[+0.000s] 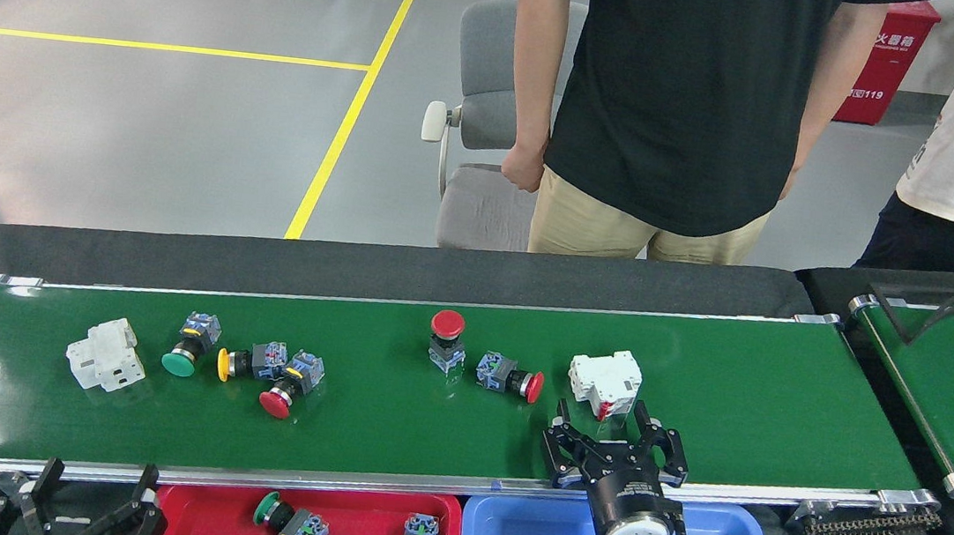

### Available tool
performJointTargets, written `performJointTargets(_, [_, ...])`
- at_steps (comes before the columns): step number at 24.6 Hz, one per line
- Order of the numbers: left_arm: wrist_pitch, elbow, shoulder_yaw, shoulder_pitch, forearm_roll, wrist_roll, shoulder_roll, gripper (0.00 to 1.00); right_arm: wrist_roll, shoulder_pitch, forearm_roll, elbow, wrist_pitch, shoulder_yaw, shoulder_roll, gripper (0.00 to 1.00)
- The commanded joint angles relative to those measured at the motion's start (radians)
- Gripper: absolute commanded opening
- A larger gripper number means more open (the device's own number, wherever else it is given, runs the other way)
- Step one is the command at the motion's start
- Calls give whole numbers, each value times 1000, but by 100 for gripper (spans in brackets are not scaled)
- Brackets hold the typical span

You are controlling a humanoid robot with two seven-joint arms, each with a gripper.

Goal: Pick switch part from conveyor to tray
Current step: 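Grasp the white switch blocks on the belt with both grippers, then carry the white switch blocks down and release them into the blue tray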

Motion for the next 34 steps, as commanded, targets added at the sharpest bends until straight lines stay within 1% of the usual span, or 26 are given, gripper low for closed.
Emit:
performJointTargets(1, [10,76,5,-97,3,-37,28,100,1,-38,0,22,1,2,17,100])
performJointTargets(4, [13,211,4,-210,3,-42,70,100,1,-70,-2,60,1,2,25,100])
performJointTargets(7, [17,358,4,-311,1,-42,101,100,1,-76,-2,69,-1,2,23,100])
performJointTargets(10, [27,462,1,-384,1,-42,124,100,0,-84,-5,86,-1,2,27,100])
performJointTargets(11, [27,488,1,-397,1,-42,133,100,0,-101,-6,100,-1,2,28,100])
performJointTargets(14, [51,550,-5,-430,0,-41,146,100,0,-155,-8,178,-1,2,51,100])
performJointTargets(16, [92,613,-8,-465,-3,-36,146,100,-3,-198,-14,246,-3,19,53,100])
performJointTargets(19, [125,717,-27,-535,-3,-34,150,100,-5,-244,-23,306,-1,39,54,98])
performJointTargets(20, [129,752,-45,-566,-3,-33,152,100,-5,-253,-34,319,-3,40,54,93])
performJointTargets(22, [151,829,-80,-620,-3,-27,153,100,-3,-264,-40,344,-4,69,54,62])
performJointTargets(24, [208,913,-102,-667,-3,7,153,99,-3,-277,-42,368,-9,105,54,23])
performJointTargets(25, [240,947,-114,-687,-3,35,153,96,-3,-277,-45,373,-13,112,54,14])
performJointTargets(26, [267,979,-130,-700,-3,65,153,90,-5,-277,-46,372,-15,117,54,7])
performJointTargets(28, [287,1008,-146,-704,-3,116,155,72,-13,-277,-51,362,-16,123,54,4])
performJointTargets(29, [281,1010,-146,-703,-2,139,155,54,-25,-277,-55,352,-16,131,54,3])
performJointTargets(30, [278,1010,-148,-698,0,153,155,41,-40,-277,-55,339,-16,132,53,3])
performJointTargets(31, [278,1010,-148,-693,4,168,155,31,-63,-276,-55,312,-18,135,43,3])
performJointTargets(32, [277,1008,-148,-690,7,174,155,26,-76,-268,-55,279,-27,138,40,4])
performJointTargets(33, [275,1001,-148,-680,9,177,155,21,-80,-253,-55,224,-59,143,31,4])
performJointTargets(34, [272,992,-149,-664,7,182,155,18,-82,-221,-55,161,-105,141,4,4])
